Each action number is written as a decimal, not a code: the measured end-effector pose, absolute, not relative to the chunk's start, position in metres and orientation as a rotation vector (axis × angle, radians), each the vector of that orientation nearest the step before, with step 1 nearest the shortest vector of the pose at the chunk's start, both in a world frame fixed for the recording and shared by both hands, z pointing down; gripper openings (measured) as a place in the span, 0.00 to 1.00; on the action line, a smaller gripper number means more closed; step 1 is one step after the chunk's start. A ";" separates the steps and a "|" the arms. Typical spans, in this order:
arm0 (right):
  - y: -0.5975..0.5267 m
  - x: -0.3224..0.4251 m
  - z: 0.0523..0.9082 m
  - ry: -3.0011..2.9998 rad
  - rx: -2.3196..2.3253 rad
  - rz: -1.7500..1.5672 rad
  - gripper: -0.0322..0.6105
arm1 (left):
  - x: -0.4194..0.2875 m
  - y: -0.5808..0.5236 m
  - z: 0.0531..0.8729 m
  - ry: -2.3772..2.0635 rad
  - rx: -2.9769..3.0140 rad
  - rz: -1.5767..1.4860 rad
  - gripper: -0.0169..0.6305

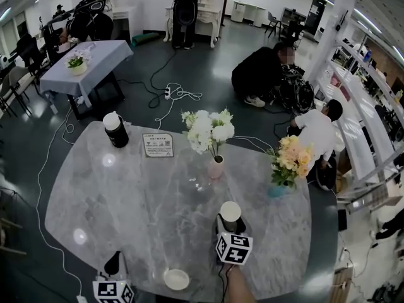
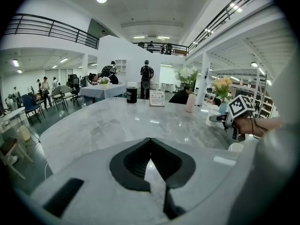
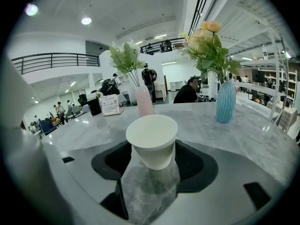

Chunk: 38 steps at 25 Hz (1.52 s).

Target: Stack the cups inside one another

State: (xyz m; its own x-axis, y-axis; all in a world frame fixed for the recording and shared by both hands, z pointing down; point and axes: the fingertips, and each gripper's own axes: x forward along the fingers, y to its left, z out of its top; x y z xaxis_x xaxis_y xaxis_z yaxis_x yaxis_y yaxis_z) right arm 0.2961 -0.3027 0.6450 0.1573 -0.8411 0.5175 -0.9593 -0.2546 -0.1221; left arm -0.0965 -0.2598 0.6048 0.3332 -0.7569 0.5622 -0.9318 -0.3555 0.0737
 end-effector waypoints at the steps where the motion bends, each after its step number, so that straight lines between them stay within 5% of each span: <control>1: -0.303 0.297 0.645 -1.747 2.205 0.729 0.43 | -0.097 -0.260 0.605 -1.493 2.219 0.625 0.04; 38: -0.241 0.269 0.602 -1.764 2.181 0.706 0.43 | -0.090 -0.229 0.584 -1.458 2.297 0.522 0.04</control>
